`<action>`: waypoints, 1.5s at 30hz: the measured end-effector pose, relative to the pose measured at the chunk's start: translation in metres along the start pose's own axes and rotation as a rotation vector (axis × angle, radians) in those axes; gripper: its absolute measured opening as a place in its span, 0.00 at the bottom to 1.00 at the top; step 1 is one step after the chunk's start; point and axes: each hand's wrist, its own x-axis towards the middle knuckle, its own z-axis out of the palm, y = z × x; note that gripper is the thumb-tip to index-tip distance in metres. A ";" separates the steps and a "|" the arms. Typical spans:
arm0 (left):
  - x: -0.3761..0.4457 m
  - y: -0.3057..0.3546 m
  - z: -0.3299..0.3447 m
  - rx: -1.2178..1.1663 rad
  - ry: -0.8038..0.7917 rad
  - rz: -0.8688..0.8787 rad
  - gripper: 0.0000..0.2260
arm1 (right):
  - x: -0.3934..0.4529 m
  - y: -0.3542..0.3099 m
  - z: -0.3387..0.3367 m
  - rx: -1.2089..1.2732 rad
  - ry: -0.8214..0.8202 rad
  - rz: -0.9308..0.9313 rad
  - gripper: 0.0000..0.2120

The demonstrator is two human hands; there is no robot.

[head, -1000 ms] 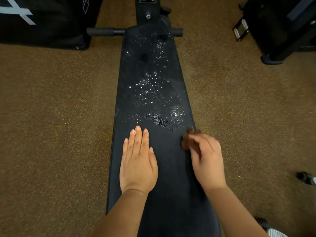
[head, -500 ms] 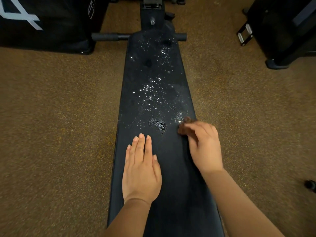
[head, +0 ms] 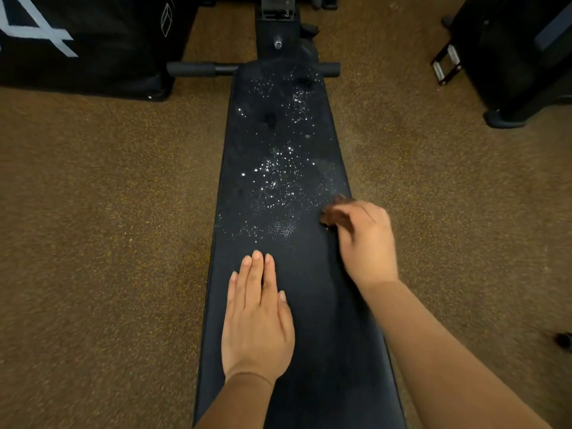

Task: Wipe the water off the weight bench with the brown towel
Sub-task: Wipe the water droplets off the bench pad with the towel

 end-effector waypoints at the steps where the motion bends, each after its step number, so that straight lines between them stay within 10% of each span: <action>1: 0.000 0.000 0.000 0.003 -0.001 0.002 0.24 | 0.008 -0.015 0.013 0.030 -0.001 0.018 0.13; 8: 0.000 0.000 -0.002 -0.001 -0.020 0.001 0.24 | -0.060 -0.024 -0.014 0.069 -0.221 -0.373 0.12; 16: 0.001 -0.001 -0.002 0.016 -0.050 -0.014 0.24 | 0.010 -0.030 0.019 0.050 0.006 -0.023 0.16; 23: 0.002 -0.001 -0.005 -0.059 -0.057 -0.021 0.24 | -0.029 -0.023 -0.011 0.064 -0.267 -0.435 0.12; 31: 0.003 -0.002 -0.003 -0.049 -0.046 -0.025 0.23 | 0.023 -0.051 0.034 0.059 -0.113 -0.109 0.15; 38: 0.001 -0.003 -0.003 -0.112 -0.082 -0.042 0.22 | -0.018 -0.065 0.003 0.300 -0.419 -0.201 0.22; 45: 0.012 0.005 -0.028 -0.440 0.029 -0.114 0.24 | -0.032 -0.047 0.007 0.228 0.011 0.113 0.18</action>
